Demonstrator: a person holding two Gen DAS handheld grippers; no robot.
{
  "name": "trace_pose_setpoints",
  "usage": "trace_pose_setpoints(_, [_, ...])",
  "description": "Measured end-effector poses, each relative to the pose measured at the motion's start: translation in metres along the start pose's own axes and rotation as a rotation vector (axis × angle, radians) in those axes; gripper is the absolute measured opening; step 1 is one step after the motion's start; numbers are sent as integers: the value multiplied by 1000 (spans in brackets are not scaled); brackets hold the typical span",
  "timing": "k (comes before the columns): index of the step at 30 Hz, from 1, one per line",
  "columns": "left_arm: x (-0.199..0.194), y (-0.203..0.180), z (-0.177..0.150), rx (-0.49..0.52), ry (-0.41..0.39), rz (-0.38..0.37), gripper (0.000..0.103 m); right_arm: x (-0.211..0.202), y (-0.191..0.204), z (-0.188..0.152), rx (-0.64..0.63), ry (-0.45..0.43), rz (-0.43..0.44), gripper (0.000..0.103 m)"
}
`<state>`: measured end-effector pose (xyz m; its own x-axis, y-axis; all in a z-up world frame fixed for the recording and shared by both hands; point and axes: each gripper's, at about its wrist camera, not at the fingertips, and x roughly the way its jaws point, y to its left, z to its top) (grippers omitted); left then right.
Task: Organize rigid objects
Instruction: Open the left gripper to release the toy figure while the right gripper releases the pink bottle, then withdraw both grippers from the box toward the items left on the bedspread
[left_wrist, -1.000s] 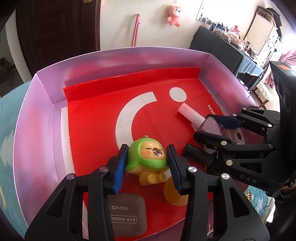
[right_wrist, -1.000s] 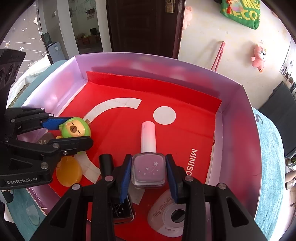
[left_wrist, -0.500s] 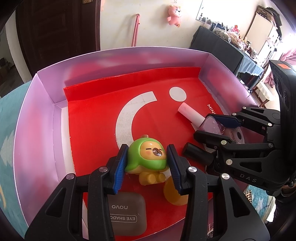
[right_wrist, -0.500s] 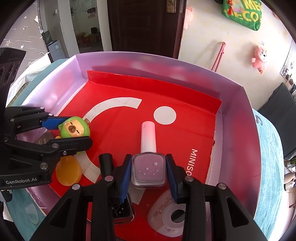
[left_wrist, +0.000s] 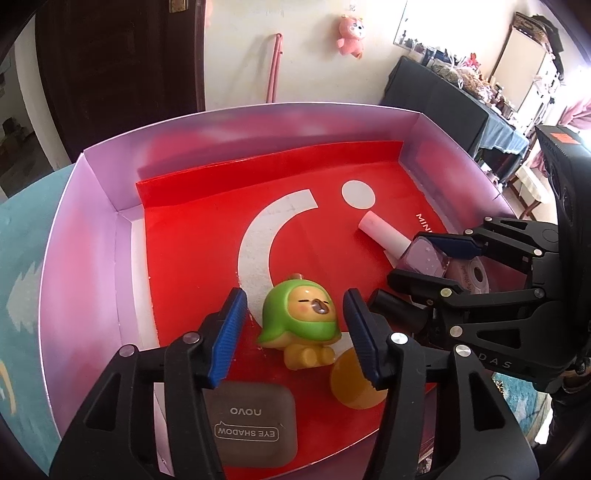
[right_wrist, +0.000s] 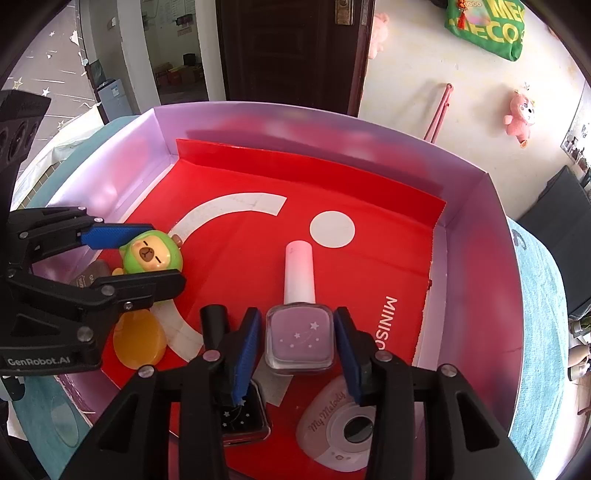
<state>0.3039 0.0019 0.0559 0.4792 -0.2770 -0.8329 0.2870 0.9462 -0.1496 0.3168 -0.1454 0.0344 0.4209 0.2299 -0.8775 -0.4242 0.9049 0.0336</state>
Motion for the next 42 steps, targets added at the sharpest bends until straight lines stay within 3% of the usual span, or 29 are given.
trace_pose_setpoints(14, [-12,-2,-1,7,-33,2,61,-3,-1,2,9,4,2,48])
trace_pose_setpoints(23, [-51,-8,-7,0,-140,45,72,-23,-2,3,24,-37,-4,55])
trace_pose_setpoints(33, [-129,-28,-32,-17,-320,158,77,-104,8,-5,37,-212,-29,74])
trace_pose_setpoints(42, [-171,-54,-69,-11,-421,195,83,-182,27,-42,52,-362,-57,93])
